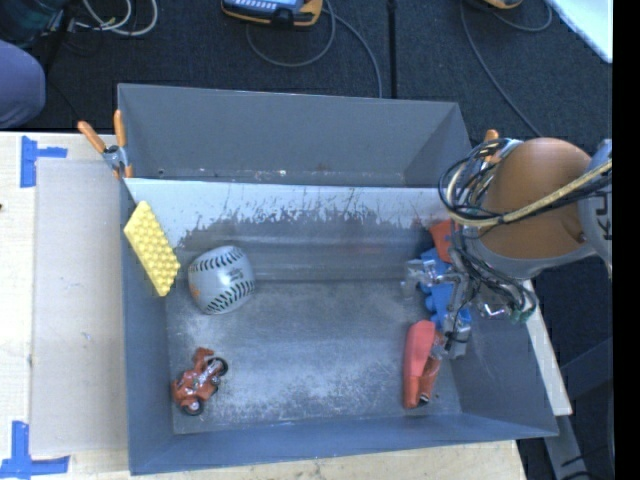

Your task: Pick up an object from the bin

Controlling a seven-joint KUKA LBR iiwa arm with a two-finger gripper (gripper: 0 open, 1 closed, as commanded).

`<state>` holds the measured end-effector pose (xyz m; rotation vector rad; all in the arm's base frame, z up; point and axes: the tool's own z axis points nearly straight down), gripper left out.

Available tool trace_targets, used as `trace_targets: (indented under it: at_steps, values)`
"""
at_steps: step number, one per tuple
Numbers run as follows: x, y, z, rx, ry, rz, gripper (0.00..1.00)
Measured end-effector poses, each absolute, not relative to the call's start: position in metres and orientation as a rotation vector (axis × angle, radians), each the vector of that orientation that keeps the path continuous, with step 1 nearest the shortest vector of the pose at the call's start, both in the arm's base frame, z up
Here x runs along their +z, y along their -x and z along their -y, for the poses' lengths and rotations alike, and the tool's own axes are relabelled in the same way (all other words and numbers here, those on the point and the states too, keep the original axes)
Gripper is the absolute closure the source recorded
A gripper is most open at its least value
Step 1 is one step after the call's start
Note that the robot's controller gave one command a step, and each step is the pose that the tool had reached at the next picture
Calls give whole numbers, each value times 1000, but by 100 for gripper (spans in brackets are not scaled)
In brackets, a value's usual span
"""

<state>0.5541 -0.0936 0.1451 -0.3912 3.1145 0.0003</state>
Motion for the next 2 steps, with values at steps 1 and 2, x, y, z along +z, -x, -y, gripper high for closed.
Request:
trace_targets:
  at_steps: [1,2]
  values:
    - [96,-541,97,-2,462,-3101,0]
    - [75,-530,84,0,695,-3058,100]
